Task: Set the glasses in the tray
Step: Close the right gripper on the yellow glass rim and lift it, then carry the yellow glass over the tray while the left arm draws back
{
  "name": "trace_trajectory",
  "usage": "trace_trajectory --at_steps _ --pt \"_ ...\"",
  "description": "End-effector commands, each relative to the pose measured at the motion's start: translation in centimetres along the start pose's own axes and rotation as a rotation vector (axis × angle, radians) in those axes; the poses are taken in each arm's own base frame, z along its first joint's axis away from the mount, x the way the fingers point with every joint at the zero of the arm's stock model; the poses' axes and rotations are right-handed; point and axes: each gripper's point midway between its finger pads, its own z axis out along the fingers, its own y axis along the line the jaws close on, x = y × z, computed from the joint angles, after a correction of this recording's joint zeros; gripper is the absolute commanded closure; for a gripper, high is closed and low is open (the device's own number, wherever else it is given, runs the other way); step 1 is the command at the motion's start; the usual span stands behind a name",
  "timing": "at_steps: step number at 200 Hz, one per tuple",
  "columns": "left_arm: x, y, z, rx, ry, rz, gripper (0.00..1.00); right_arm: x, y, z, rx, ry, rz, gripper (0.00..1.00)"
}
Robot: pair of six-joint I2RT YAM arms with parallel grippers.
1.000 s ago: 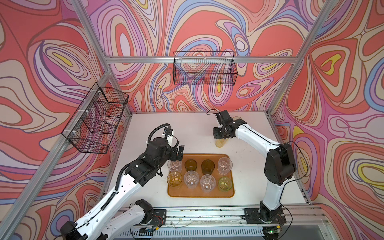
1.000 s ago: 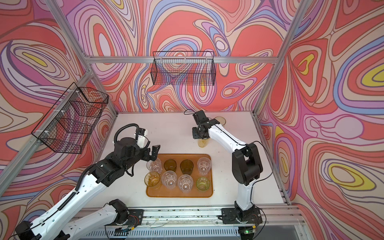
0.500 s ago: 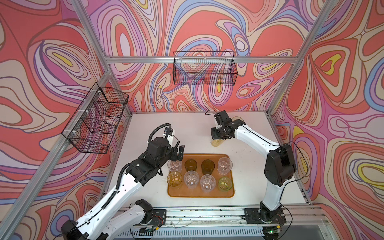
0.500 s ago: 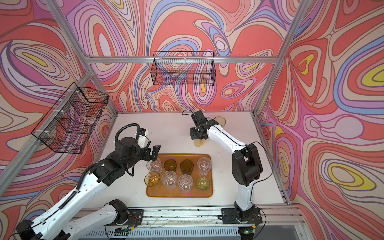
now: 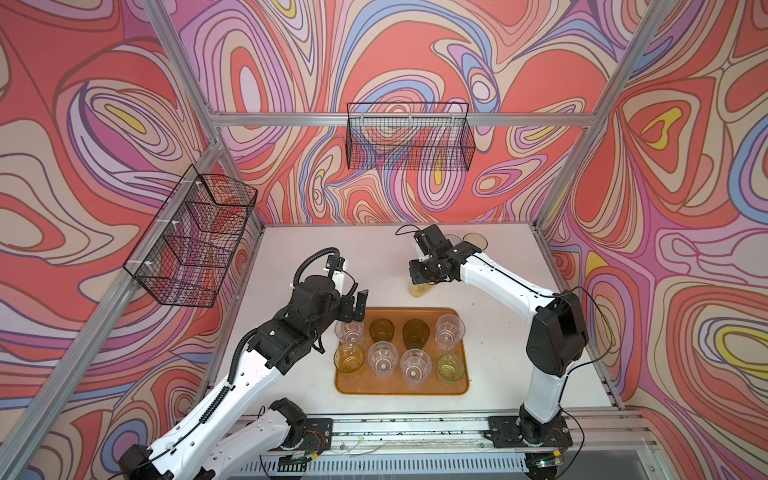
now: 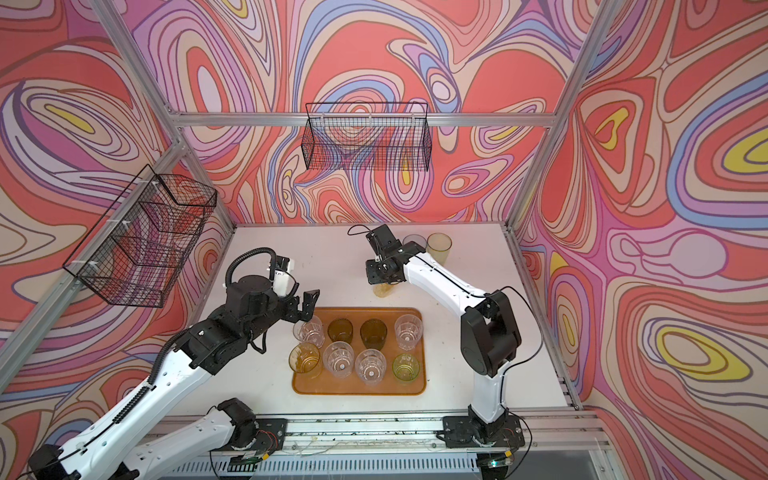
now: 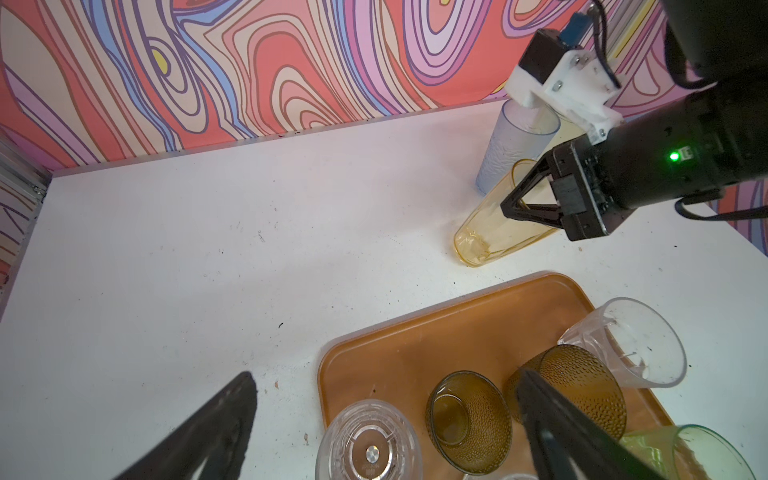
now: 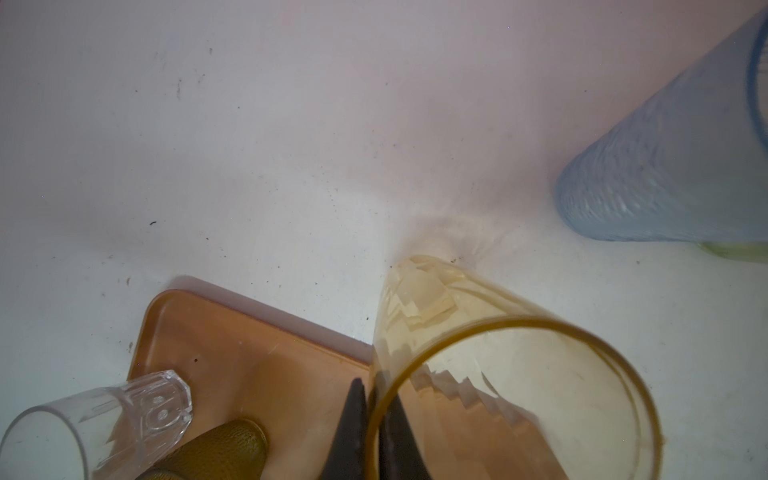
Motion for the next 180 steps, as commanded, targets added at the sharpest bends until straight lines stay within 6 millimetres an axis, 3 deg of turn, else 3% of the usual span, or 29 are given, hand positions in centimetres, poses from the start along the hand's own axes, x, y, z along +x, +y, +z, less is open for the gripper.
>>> trace_trajectory --at_steps 1,51,56,96,140,180 --pt "-0.1 0.2 -0.2 -0.004 0.0 0.014 0.0 -1.5 1.9 -2.4 -0.042 -0.063 -0.005 1.0" --pt "0.2 0.3 0.1 -0.017 0.018 0.035 0.0 -1.2 4.9 -4.1 -0.127 -0.107 -0.016 1.0" --pt "0.2 0.4 0.1 -0.022 0.023 0.039 0.0 -1.7 5.2 -5.5 -0.144 -0.137 -0.015 1.0" --pt "0.3 0.5 0.4 -0.033 0.058 0.065 0.0 -1.6 6.7 -7.3 -0.187 -0.164 -0.029 1.0" --pt "0.3 0.7 0.1 -0.044 0.063 0.061 0.0 0.0 8.6 -7.5 -0.208 -0.14 -0.064 1.0" --pt "0.2 1.5 -1.5 -0.086 0.104 -0.028 0.0 0.7 10.2 -7.2 -0.225 -0.123 -0.079 1.0"
